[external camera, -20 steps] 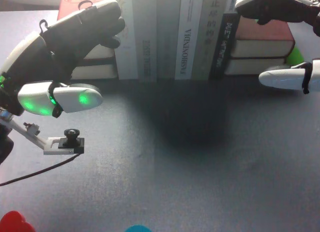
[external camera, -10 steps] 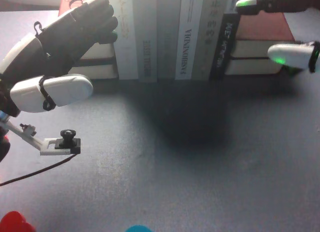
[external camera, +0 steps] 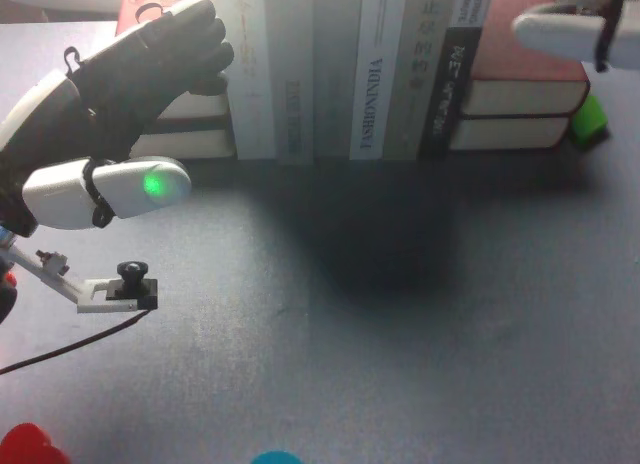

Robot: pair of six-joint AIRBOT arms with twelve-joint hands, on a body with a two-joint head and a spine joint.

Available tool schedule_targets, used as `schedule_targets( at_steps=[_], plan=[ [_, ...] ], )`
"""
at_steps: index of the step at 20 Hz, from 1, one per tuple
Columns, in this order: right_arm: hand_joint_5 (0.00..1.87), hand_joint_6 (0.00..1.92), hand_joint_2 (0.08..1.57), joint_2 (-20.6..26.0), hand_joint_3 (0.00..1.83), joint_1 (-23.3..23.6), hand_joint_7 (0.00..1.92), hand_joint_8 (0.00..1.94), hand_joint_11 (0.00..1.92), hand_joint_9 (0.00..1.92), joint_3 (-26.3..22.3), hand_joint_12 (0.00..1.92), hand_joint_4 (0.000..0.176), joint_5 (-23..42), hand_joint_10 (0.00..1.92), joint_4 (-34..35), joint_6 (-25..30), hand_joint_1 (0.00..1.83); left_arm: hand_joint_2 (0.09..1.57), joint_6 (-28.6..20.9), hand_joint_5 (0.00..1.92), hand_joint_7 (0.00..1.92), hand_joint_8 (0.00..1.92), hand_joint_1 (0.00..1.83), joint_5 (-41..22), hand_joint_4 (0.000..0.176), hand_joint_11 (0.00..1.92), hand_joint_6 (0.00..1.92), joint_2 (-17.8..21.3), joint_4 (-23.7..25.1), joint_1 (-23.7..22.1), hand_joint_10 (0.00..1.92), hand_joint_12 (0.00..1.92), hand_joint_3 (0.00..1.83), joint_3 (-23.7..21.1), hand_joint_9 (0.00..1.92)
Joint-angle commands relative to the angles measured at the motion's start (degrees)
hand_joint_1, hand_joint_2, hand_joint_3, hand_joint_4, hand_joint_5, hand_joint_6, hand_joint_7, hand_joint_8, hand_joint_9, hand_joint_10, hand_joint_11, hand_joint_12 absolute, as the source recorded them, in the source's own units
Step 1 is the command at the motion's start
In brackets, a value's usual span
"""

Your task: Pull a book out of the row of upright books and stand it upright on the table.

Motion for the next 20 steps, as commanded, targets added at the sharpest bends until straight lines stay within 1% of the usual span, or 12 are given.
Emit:
schedule_targets(
  at_steps=[1, 2, 4, 5, 6, 8, 9, 11, 12, 15, 16, 20],
  plan=[
    [0.56, 0.0, 1.17, -0.6, 0.02, 1.2, 0.0, 0.0, 0.0, 0.0, 0.6, 0.0, 0.174, 3.7, 0.0, 2.3, 0.3, 0.61, 0.79, -0.6, 0.34, 0.34, 0.0, 1.01, -6.6, 0.011, 0.0, 0.01, 0.2, -2.0, -0.3, 0.01, 1.07, 0.0, 0.1, 0.36],
    [0.57, 0.0, 1.15, -1.1, 0.01, 1.6, 0.0, 0.0, 0.0, 0.0, 1.2, 0.0, 0.165, 3.1, 0.0, 2.1, 0.3, 0.6, 0.78, -0.6, 0.35, 0.35, 0.01, 1.03, -6.6, 0.009, 0.0, 0.01, 0.3, -2.0, -0.4, 0.01, 1.06, 0.0, 0.1, 0.36],
    [0.52, 0.0, 1.18, -2.0, 0.03, 2.5, 0.0, 0.0, 0.0, 0.0, 2.4, 0.0, 0.068, 1.5, 0.0, 2.0, 0.2, 0.62, 0.79, -0.6, 0.33, 0.33, 0.0, 1.03, -6.7, 0.009, 0.0, 0.0, 0.4, -2.0, -0.4, 0.0, 1.01, 0.0, 0.0, 0.34],
    [0.51, 0.0, 1.21, -2.4, 0.03, 3.0, 0.0, 0.0, 0.0, 0.0, 2.9, 0.0, 0.065, 0.9, 0.0, 1.9, 0.2, 0.61, 0.79, -0.6, 0.33, 0.32, 0.0, 1.03, -6.7, 0.001, 0.0, 0.0, 0.4, -2.0, -0.4, 0.0, 1.0, 0.0, 0.0, 0.34],
    [0.52, 0.0, 1.23, -2.9, 0.03, 3.9, 0.0, 0.0, 0.0, 0.0, 3.6, 0.0, 0.069, -0.2, 0.0, 1.4, 0.1, 0.59, 0.79, -0.6, 0.33, 0.33, 0.0, 1.03, -6.7, 0.0, 0.0, 0.0, 0.4, -2.0, -0.4, 0.01, 1.04, 0.0, 0.0, 0.36],
    [0.51, 0.0, 1.23, -3.8, 0.02, 6.1, 0.0, 0.0, 0.0, 0.0, 4.8, 0.0, 0.098, -2.6, 0.0, -0.3, 0.1, 0.6, 0.77, -0.6, 0.33, 0.36, 0.0, 1.05, -6.6, 0.006, 0.0, 0.0, 0.5, -2.0, -0.4, 0.01, 1.09, 0.0, 0.0, 0.38],
    [0.46, 0.0, 1.24, -4.2, 0.02, 7.2, 0.0, 0.0, 0.0, 0.0, 5.3, 0.0, 0.127, -3.8, 0.0, -1.1, 0.1, 0.51, 0.78, -0.6, 0.32, 0.36, 0.0, 1.03, -6.6, 0.0, 0.0, 0.0, 0.4, -2.0, -0.4, 0.01, 1.09, 0.0, -0.1, 0.38],
    [0.45, 0.0, 1.24, -4.9, 0.02, 8.5, 0.0, 0.0, 0.0, 0.0, 6.1, 0.0, 0.141, -4.8, 0.0, -1.6, 0.1, 0.49, 0.78, -0.6, 0.32, 0.36, 0.0, 1.03, -6.6, 0.011, 0.0, 0.0, 0.4, -2.0, -0.4, 0.01, 1.09, 0.0, -0.1, 0.38],
    [0.46, 0.0, 1.25, -5.1, 0.02, 9.0, 0.0, 0.0, 0.0, 0.0, 6.4, 0.0, 0.135, -5.1, 0.0, -1.8, 0.1, 0.5, 0.78, -0.6, 0.32, 0.33, 0.0, 1.03, -6.5, 0.01, 0.0, 0.0, 0.5, -2.0, -0.4, 0.0, 1.09, 0.0, -0.2, 0.37],
    [0.44, 0.0, 1.25, -5.6, 0.01, 10.9, 0.0, 0.0, 0.0, 0.0, 7.1, 0.0, 0.156, -6.6, 0.0, -2.8, 0.1, 0.5, 0.78, -0.6, 0.33, 0.34, 0.01, 1.02, -6.5, 0.017, 0.0, 0.0, 0.5, -1.9, -0.5, 0.0, 1.12, 0.0, -0.2, 0.38],
    [0.45, 0.01, 1.25, -5.9, 0.01, 11.4, 0.0, 0.0, 0.0, 0.0, 7.4, 0.0, 0.131, -7.1, 0.0, -3.2, 0.0, 0.58, 0.77, -0.6, 0.33, 0.36, 0.01, 1.02, -6.5, 0.017, 0.0, 0.0, 0.5, -1.9, -0.5, 0.01, 1.1, 0.0, -0.2, 0.38],
    [0.45, 0.01, 1.25, -7.6, 0.0, 13.6, 0.0, 0.0, 0.0, 0.0, 9.0, 0.0, 0.143, -10.1, 0.0, -5.1, -0.1, 0.5, 0.79, -0.6, 0.32, 0.3, 0.0, 1.03, -6.5, 0.021, 0.0, 0.0, 0.6, -1.6, -0.9, 0.0, 0.96, 0.0, -0.2, 0.34]
  ],
)
